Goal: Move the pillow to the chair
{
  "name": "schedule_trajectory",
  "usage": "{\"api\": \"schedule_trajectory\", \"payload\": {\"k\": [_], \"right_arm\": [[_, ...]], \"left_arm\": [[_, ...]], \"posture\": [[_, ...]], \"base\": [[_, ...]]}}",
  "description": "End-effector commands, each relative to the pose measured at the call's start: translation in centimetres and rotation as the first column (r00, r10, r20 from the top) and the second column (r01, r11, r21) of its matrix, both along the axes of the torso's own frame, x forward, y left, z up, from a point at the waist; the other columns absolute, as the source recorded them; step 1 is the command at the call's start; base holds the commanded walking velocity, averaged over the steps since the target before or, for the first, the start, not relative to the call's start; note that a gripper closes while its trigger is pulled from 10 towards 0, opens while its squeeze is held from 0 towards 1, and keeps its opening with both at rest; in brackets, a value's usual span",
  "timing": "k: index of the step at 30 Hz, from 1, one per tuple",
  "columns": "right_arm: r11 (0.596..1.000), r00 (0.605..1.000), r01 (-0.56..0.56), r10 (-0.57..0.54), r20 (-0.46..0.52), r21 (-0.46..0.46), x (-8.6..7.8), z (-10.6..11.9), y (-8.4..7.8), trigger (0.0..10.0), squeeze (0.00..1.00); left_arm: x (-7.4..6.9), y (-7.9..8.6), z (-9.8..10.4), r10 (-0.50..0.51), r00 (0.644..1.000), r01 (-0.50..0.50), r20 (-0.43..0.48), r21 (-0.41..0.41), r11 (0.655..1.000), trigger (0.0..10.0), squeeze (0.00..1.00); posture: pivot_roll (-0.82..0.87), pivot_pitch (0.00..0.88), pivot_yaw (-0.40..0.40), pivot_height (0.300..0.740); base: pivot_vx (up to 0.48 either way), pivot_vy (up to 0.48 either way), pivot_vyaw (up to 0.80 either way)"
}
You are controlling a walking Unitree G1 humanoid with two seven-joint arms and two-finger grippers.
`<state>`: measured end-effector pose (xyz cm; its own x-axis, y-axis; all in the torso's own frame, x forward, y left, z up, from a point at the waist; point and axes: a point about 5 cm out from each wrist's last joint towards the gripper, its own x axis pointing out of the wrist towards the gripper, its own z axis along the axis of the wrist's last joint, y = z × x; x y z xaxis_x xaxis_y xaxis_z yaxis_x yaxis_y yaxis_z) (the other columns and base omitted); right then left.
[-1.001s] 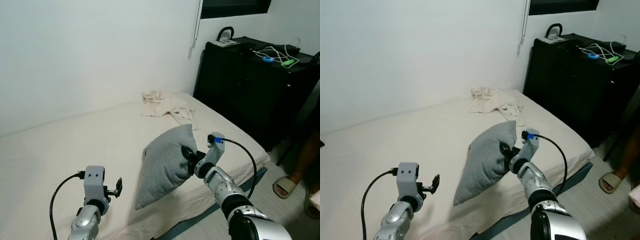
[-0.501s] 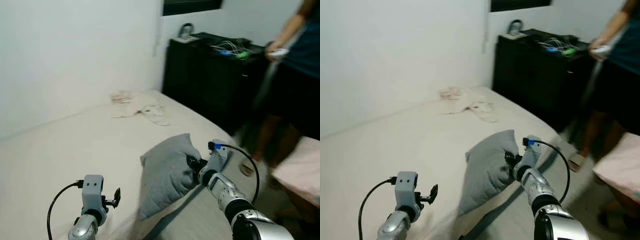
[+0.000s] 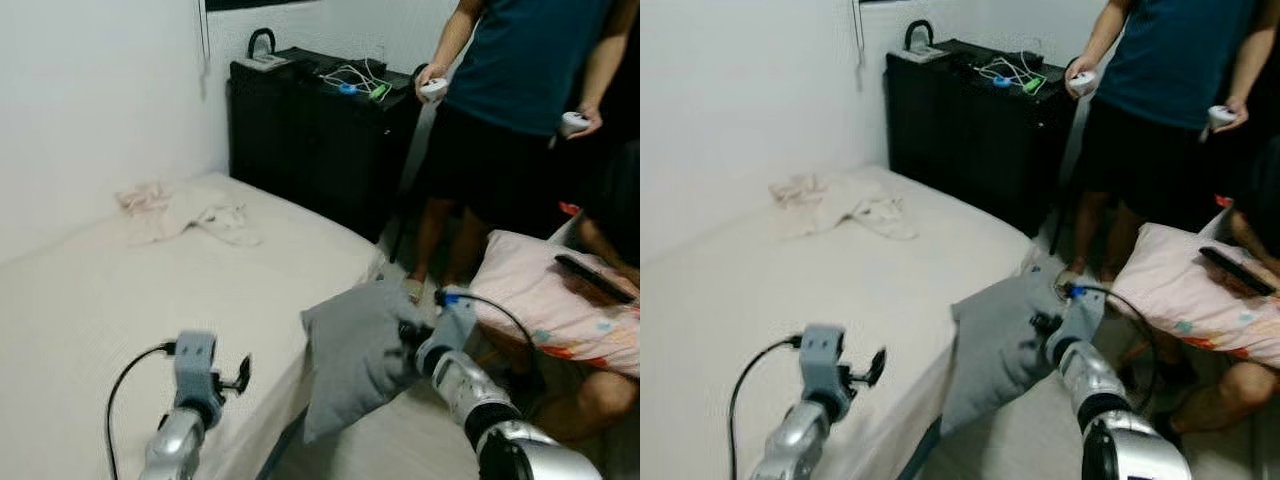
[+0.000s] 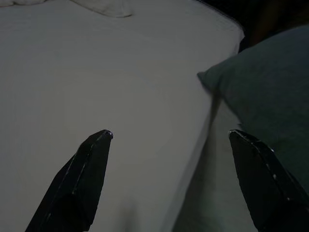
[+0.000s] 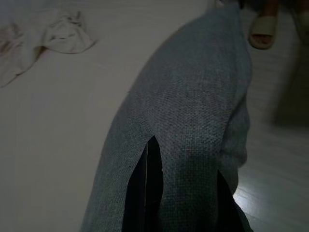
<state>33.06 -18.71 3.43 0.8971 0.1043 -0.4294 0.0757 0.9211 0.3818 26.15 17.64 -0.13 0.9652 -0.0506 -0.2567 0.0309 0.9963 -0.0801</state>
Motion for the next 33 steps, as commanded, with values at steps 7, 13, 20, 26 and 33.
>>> {"api": "schedule_trajectory", "payload": {"k": [7,13,20,26,33], "right_arm": [[0.994,0.993,0.104,-0.102,0.060,-0.030,0.7,1.3,-1.7,10.0,0.00],[0.988,0.988,0.146,-0.143,0.058,-0.046,0.8,1.5,-2.3,10.0,0.00],[0.982,0.983,0.179,-0.175,0.057,-0.055,0.9,1.7,-2.8,10.0,0.00],[0.979,0.980,0.194,-0.191,0.056,-0.061,0.9,1.8,-3.0,10.0,0.00],[0.975,0.977,0.209,-0.206,0.049,-0.068,0.7,1.7,-3.2,10.0,0.00]], "left_arm": [[0.6,-0.3,0.6,0.005,1.000,-0.005,0.029,0.010,1.000,10.0,0.00],[0.6,-0.3,0.7,0.007,0.999,-0.007,0.034,0.013,1.000,10.0,0.00],[0.7,-0.6,0.7,0.002,0.999,-0.003,0.037,0.014,1.000,10.0,0.00],[0.9,-0.7,0.9,0.002,0.999,-0.003,0.045,0.014,1.000,10.0,0.00],[0.8,-0.8,0.9,0.004,0.999,-0.004,0.045,0.013,1.000,10.0,0.00]], "posture": [[0.09,0.000,-0.069,0.740],[0.09,0.000,-0.070,0.740],[0.09,0.000,-0.070,0.740],[0.09,0.000,-0.071,0.740],[0.09,0.000,-0.070,0.740]], "base": [[0.000,0.000,-0.75],[0.000,0.000,-0.75],[0.000,0.000,-0.75],[0.000,0.000,-0.75],[0.000,0.000,-0.75]]}}
